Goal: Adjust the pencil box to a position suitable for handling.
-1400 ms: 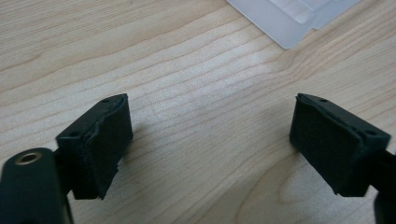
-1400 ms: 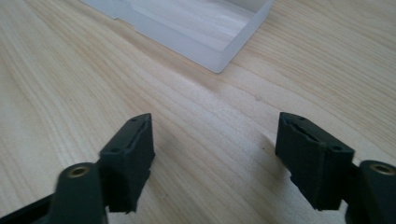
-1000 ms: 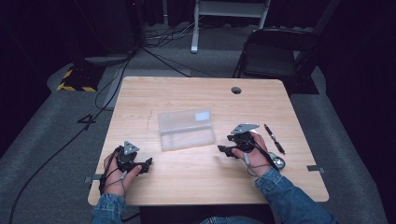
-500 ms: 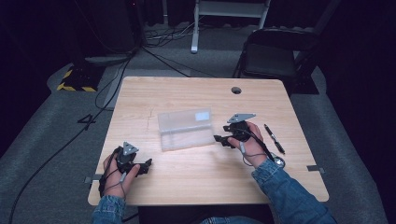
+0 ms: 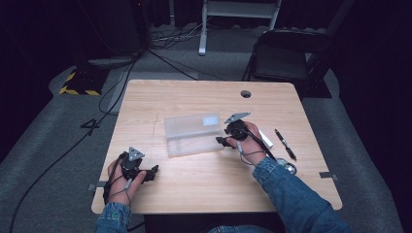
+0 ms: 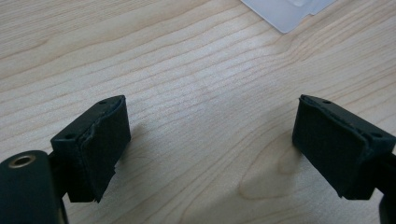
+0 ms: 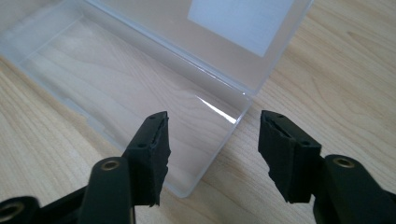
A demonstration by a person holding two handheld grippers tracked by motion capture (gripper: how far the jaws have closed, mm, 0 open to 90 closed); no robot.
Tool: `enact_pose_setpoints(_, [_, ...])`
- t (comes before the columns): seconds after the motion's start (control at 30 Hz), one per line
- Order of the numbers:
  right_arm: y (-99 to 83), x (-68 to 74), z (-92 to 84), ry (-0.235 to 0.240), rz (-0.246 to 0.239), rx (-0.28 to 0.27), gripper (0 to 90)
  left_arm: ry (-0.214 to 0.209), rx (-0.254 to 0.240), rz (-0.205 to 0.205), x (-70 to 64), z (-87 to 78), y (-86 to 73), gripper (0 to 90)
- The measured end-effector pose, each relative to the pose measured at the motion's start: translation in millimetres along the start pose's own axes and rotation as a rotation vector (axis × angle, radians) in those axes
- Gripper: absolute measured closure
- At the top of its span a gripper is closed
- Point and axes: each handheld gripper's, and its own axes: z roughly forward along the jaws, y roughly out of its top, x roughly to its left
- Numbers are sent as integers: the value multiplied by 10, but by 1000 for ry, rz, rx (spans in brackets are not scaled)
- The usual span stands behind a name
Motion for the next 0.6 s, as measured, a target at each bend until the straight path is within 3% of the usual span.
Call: enact_pose_setpoints(0.6, [-37,23,106,7,-37,115,620,0,0,1,0,0,0,118])
